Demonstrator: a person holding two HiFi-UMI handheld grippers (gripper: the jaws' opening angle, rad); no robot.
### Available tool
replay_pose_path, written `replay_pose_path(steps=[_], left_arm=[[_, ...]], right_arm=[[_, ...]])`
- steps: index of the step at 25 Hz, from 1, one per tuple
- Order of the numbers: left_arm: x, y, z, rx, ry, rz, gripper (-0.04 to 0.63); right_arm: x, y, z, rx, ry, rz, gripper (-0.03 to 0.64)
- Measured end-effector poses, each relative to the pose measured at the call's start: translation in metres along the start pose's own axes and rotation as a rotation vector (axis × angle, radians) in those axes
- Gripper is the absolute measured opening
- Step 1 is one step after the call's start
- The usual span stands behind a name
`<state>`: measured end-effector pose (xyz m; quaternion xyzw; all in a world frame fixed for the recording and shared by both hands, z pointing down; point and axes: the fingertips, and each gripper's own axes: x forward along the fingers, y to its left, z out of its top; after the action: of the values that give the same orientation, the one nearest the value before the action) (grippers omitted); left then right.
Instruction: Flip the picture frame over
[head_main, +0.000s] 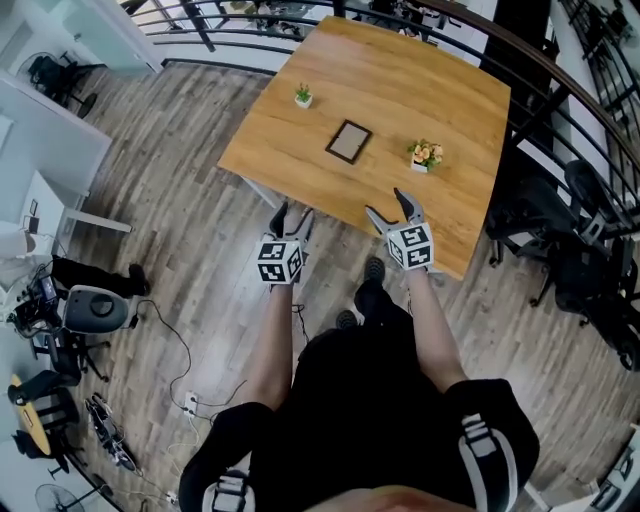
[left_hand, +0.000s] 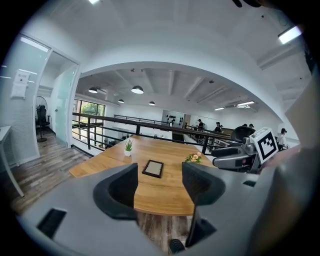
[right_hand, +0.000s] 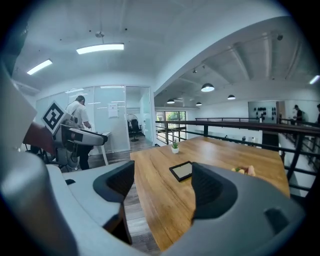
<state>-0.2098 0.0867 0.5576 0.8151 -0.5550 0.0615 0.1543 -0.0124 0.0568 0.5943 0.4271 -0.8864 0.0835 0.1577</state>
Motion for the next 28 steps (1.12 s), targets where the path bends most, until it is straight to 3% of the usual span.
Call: replay_pose_path(steps=[15, 28], left_arm=[[0.094, 0.03, 0.026, -0.02, 0.037, 0.083, 0.279], [0.16, 0.031, 0.034, -0.011, 0.085, 0.135, 0.279]], right_arm=[[0.086, -0.078, 0.028, 0.02, 0.022, 0.074, 0.344], [0.135, -0.125, 0.028, 0.043, 0.04, 0.155, 0.341]])
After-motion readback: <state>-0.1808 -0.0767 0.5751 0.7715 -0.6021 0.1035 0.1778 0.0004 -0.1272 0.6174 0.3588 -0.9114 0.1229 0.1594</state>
